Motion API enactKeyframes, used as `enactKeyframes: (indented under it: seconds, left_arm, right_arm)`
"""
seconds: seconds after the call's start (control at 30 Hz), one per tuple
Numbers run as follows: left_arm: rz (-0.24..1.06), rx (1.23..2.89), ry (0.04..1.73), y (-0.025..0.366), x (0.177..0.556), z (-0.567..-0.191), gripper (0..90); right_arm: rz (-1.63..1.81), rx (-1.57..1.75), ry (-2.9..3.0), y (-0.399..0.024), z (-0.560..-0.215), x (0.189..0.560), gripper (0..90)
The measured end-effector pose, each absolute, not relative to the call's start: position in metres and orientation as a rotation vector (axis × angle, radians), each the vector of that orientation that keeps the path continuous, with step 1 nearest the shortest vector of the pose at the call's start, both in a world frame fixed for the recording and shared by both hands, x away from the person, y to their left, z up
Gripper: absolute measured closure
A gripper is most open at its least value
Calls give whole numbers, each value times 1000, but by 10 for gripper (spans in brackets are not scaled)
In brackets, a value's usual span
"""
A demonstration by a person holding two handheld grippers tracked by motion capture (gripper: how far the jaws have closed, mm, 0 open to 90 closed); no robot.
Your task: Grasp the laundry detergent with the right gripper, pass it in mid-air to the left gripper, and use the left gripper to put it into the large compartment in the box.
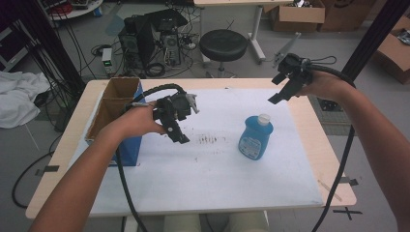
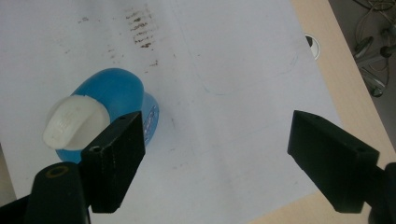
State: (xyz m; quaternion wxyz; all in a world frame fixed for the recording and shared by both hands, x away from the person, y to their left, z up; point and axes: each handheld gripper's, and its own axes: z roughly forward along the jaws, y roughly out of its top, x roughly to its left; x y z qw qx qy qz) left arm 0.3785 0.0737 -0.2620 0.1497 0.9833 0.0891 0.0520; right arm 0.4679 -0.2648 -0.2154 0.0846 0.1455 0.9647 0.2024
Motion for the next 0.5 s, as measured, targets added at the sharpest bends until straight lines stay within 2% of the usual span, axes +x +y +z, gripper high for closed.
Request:
enactKeyframes:
  seconds: [0.5]
  left_arm:
    - [143, 2829, 253, 73, 380, -264, 208]
  right_arm:
    - [621, 523, 2877, -294, -250, 447, 170]
